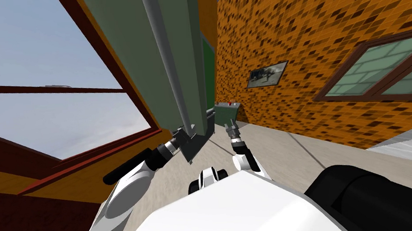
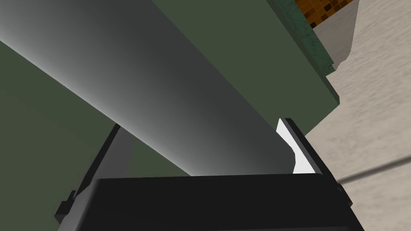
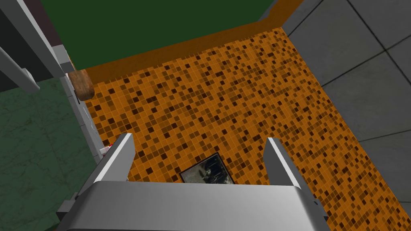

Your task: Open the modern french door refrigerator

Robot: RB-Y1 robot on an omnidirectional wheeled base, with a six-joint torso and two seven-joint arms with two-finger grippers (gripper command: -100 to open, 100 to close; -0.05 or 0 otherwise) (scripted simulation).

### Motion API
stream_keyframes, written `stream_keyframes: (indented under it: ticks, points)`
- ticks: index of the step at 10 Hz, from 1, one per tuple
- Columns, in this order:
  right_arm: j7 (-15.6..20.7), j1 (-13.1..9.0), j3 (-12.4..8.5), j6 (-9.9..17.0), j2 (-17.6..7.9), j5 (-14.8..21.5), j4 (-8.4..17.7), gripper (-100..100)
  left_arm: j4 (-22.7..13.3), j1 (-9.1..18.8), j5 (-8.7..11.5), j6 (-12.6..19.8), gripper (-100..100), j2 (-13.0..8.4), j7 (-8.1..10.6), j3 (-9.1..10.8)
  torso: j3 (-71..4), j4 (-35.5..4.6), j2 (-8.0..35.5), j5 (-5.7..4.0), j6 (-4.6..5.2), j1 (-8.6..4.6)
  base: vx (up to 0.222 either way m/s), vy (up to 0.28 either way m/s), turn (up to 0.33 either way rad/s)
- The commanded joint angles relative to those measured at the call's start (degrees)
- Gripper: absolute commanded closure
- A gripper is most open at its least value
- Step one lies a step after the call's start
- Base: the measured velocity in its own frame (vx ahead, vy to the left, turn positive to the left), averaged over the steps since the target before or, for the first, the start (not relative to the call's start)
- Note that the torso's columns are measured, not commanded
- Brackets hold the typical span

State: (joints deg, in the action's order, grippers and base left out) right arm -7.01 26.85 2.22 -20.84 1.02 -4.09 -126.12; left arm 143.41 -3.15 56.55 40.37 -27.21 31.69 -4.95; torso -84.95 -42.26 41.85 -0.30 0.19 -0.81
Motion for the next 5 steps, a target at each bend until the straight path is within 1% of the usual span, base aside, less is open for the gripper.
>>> stream_keyframes:
  ticks: [1,3,4,5]
  points:
    - [0.00,0.00,0.00,0.00,0.00,0.00,0.00,0,-2.60,4.26,2.15,1.59,-100,-1.57,2.01,3.89,0.10,-0.07,0.16,0.05,-0.03,0.19,-0.076,-0.074,-0.090]
    - [0.00,0.00,0.00,0.00,0.00,0.00,0.00,0,-4.97,7.44,4.22,2.67,-100,-3.13,3.23,6.84,0.40,-0.31,0.63,0.24,-0.18,0.79,-0.078,-0.062,-0.098]
    - [0.00,0.00,0.00,0.00,0.00,0.00,0.00,0,-4.97,7.44,4.22,2.67,-100,-3.13,3.23,6.94,0.51,-0.42,0.86,0.28,-0.20,0.99,-0.051,-0.037,-0.031]
    - [0.00,0.01,-0.01,0.00,-0.01,0.00,0.00,0,-6.15,9.04,5.25,3.21,-100,-3.91,3.84,8.46,0.58,-0.51,0.93,0.32,-0.29,1.11,-0.056,-0.024,-0.063]
